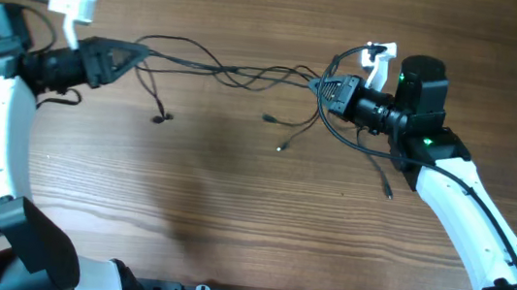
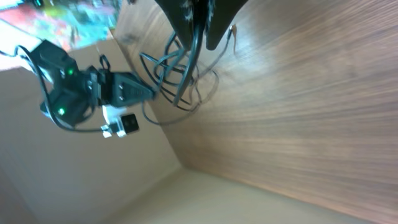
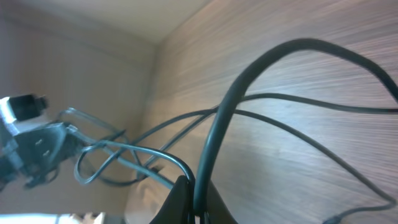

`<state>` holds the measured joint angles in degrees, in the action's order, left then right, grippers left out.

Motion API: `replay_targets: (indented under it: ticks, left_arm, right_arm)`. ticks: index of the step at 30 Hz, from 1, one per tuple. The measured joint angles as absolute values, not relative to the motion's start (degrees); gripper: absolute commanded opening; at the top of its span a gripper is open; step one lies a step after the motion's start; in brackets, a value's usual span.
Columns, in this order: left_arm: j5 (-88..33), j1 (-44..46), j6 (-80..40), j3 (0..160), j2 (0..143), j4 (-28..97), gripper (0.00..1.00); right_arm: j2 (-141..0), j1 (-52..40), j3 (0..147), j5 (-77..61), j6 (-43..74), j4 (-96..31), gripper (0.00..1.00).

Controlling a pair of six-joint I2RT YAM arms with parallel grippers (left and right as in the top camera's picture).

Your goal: Untangle cables

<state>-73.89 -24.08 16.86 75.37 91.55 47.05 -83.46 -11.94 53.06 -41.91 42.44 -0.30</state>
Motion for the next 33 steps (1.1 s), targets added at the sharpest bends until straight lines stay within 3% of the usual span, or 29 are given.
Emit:
replay_targets:
  ticks: [1, 2, 3, 4, 5, 6, 14, 16, 19, 21, 24, 26, 29, 31, 32, 33]
  left_arm:
    - [-74.3, -25.2, 16.9, 75.4, 91.4, 47.7, 0.04]
    - [-74.4, -25.6, 16.9, 75.4, 91.3, 48.3, 0.05]
    - [-73.7, -26.9, 16.9, 75.4, 91.2, 48.0, 0.27]
    - [-73.1, -28.1, 16.9, 75.4, 91.2, 48.0, 0.67]
    - [-72.8, -28.3, 17.2, 75.4, 91.2, 48.0, 0.91]
    - [-72.8, -27.3, 17.1, 75.4, 91.2, 48.1, 1.00]
    - [-66.8, -2.8, 17.1, 75.4, 91.2, 46.9, 1.00]
    - [-56.6, 1.9, 12.6, 75.4, 91.2, 42.3, 1.00]
    - [-33.9, 2.1, -1.6, 75.4, 91.1, 40.3, 1.00]
    - [-24.4, 1.8, -7.3, 75.4, 91.1, 41.1, 0.77]
    - [-19.8, 2.3, -8.8, 75.7, 91.7, 47.9, 0.70]
    - [-18.5, 3.5, -7.9, 75.7, 93.8, 50.6, 0.58]
    - [-17.5, 5.6, -7.4, 75.7, 100.3, 51.3, 0.58]
    - [-17.1, 7.9, -7.4, 75.7, 105.3, 51.2, 0.52]
    - [-17.0, 9.1, -7.3, 75.7, 107.2, 50.9, 0.11]
    - [-17.0, 10.2, -7.2, 75.7, 108.9, 50.0, 0.04]
  right_arm:
    - [-83.5, -11.9, 53.1, -42.6, 42.4, -0.3, 0.72]
    - [-83.4, -11.9, 53.1, -41.5, 42.3, -0.8, 1.00]
    - [-83.4, -9.4, 52.7, -38.6, 42.4, -2.2, 1.00]
    - [-83.4, -7.0, 52.5, -36.5, 42.5, -3.0, 1.00]
    - [-83.4, -5.5, 52.4, -34.8, 42.4, -3.5, 1.00]
    - [-83.4, -5.1, 52.3, -33.9, 42.3, -4.0, 1.00]
    - [-83.4, -5.8, 52.2, -31.7, 42.4, -10.8, 1.00]
    - [-83.4, -6.4, 52.1, -31.4, 42.3, -12.7, 0.99]
    - [-83.4, -9.0, 51.9, -30.3, 40.8, -12.9, 1.00]
    - [-83.7, -10.9, 51.8, -28.4, 40.4, -12.9, 1.00]
    - [-84.6, -12.6, 51.7, -25.6, 40.2, -13.0, 1.00]
    - [-85.0, -12.9, 51.7, -24.8, 40.2, -13.1, 1.00]
    - [-85.2, -12.9, 51.7, -23.3, 40.2, -13.1, 1.00]
    - [-85.2, -12.9, 51.7, -22.8, 40.2, -13.1, 1.00]
    - [-85.2, -12.9, 51.7, -22.7, 40.2, -13.1, 1.00]
    - [-85.2, -12.9, 51.7, -22.6, 40.2, -13.1, 1.00]
